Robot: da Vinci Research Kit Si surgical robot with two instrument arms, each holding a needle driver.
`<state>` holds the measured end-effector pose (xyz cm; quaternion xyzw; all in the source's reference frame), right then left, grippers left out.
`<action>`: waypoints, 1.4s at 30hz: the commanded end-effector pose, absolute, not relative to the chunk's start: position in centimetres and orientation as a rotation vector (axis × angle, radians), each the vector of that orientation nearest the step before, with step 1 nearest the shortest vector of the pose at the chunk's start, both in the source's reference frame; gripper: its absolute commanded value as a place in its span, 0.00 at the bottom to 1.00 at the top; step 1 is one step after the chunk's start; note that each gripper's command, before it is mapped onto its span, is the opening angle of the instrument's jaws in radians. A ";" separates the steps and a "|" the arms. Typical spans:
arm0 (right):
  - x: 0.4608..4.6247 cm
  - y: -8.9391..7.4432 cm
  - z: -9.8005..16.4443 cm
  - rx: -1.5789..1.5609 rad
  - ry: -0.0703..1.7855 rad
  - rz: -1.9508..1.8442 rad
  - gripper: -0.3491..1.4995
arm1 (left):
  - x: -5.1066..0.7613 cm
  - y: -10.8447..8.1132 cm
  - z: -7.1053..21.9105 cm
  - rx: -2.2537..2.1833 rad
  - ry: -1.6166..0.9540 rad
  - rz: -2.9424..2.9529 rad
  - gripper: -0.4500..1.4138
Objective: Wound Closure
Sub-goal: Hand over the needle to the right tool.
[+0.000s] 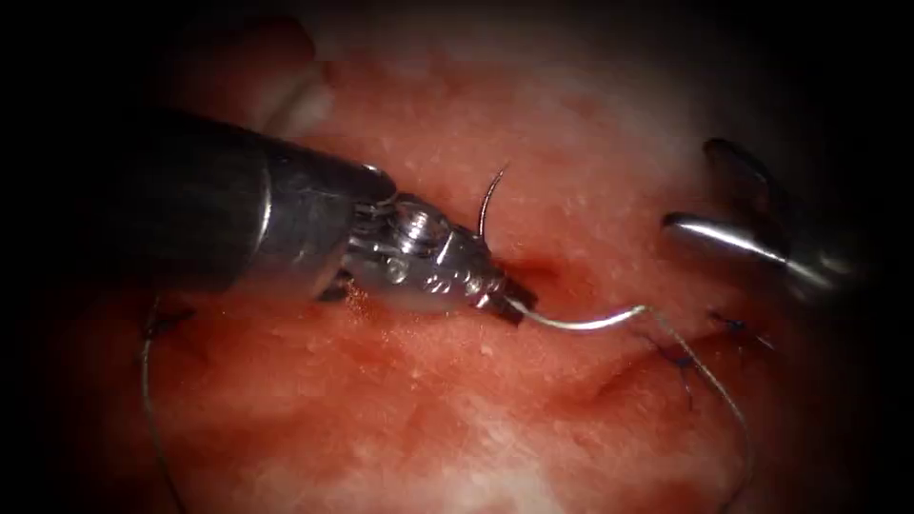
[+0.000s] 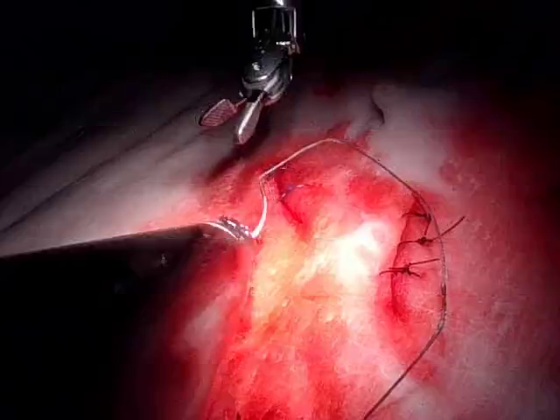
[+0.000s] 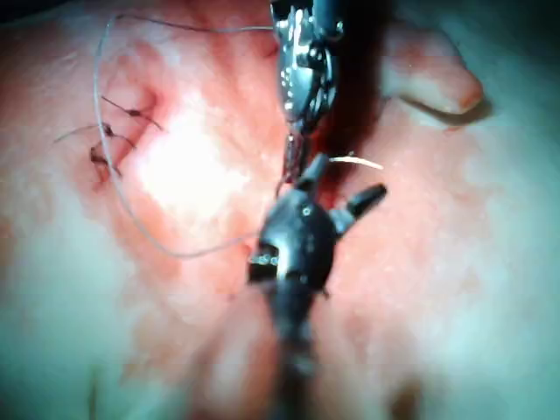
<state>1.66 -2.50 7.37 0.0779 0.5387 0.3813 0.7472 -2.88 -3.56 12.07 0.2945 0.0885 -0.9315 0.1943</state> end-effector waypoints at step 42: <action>2.30 -3.1 8.1 0.715 1.310 1.298 0.73 | -2.62 -3.8 11.8 0.804 -0.235 -2.804 0.00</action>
